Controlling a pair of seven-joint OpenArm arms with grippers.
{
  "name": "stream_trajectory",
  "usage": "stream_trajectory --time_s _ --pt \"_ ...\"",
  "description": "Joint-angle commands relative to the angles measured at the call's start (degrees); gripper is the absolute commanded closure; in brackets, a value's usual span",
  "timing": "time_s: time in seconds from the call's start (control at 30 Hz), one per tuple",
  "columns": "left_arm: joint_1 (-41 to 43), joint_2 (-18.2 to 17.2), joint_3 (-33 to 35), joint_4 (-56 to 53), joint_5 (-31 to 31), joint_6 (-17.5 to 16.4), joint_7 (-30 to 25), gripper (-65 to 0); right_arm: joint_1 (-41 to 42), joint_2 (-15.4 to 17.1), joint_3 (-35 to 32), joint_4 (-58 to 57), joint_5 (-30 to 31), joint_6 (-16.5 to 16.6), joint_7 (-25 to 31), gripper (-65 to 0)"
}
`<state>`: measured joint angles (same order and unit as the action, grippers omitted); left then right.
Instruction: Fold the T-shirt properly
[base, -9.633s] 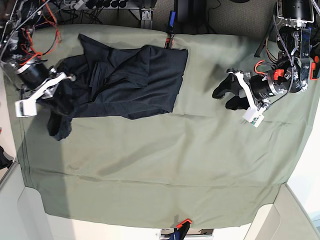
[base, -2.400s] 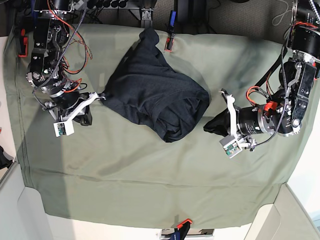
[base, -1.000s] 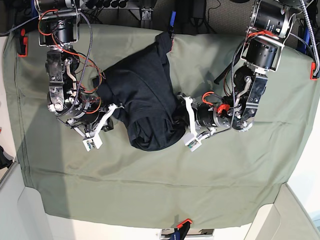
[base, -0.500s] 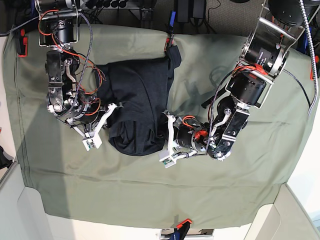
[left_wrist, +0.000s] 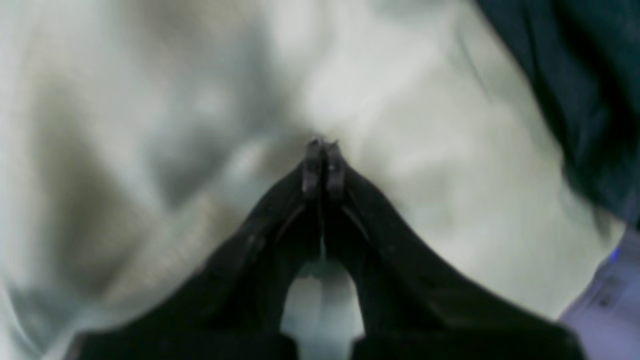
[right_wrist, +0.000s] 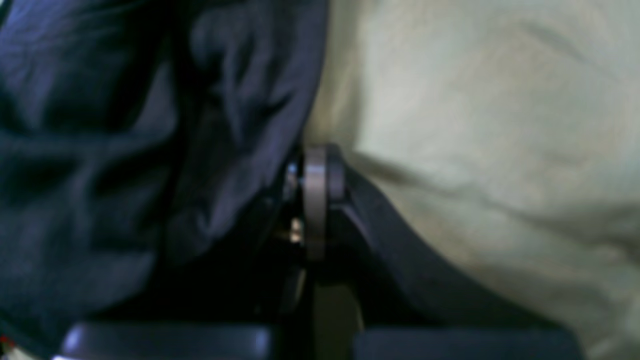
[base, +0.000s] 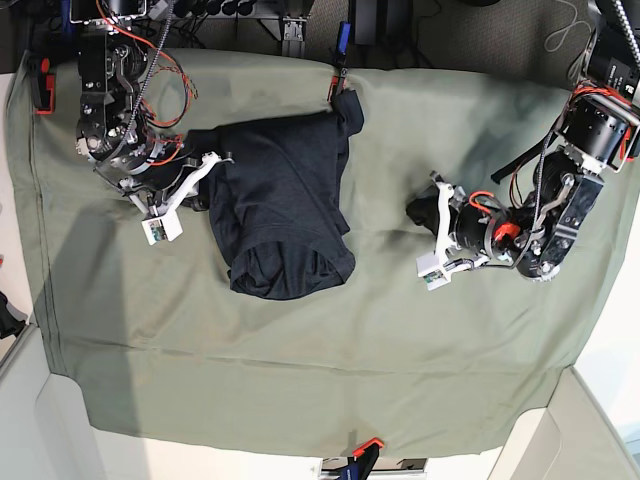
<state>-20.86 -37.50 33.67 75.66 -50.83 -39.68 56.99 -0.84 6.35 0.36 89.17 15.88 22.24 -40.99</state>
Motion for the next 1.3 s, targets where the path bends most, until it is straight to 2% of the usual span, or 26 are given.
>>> stream_trajectory --time_s 0.0,0.13,0.33,0.47,0.6,0.8,1.03,1.27 --pt "-0.09 -2.29 -0.66 2.45 -0.85 -0.32 -0.55 0.0 -1.01 0.09 -0.13 1.09 1.36 0.48 -1.05 0.0" --pt "4.9 -7.78 -0.81 7.28 -0.85 -0.32 -0.55 0.0 -3.8 -2.49 -0.66 1.86 2.84 2.67 -1.11 0.0" --pt "10.75 -13.27 -1.99 14.19 -0.83 -0.32 -0.24 0.0 -3.96 -6.38 -3.76 2.03 2.67 2.62 -1.75 0.0" --pt "17.25 -16.15 -7.72 20.02 -0.79 -0.32 -0.09 0.0 -3.96 -6.51 -6.05 2.47 2.01 2.6 -2.34 0.0" --pt "23.52 -16.98 -16.68 23.17 -0.85 -0.32 -0.07 0.0 -3.98 -5.95 -5.92 5.77 -1.33 2.23 -2.64 0.0" --pt "33.2 -16.94 -26.77 25.53 -1.75 -0.32 0.28 0.0 -5.84 -1.03 -4.15 12.11 -2.99 1.51 -3.02 0.0" --pt "44.3 -16.59 -35.87 26.93 -2.91 -0.32 0.31 0.0 -11.89 5.07 3.43 18.45 -0.42 1.55 -3.21 0.0" --pt "57.96 -10.93 -46.16 37.38 -2.95 -0.32 1.4 0.0 -22.38 10.56 12.87 24.94 6.62 1.55 -5.35 0.0"
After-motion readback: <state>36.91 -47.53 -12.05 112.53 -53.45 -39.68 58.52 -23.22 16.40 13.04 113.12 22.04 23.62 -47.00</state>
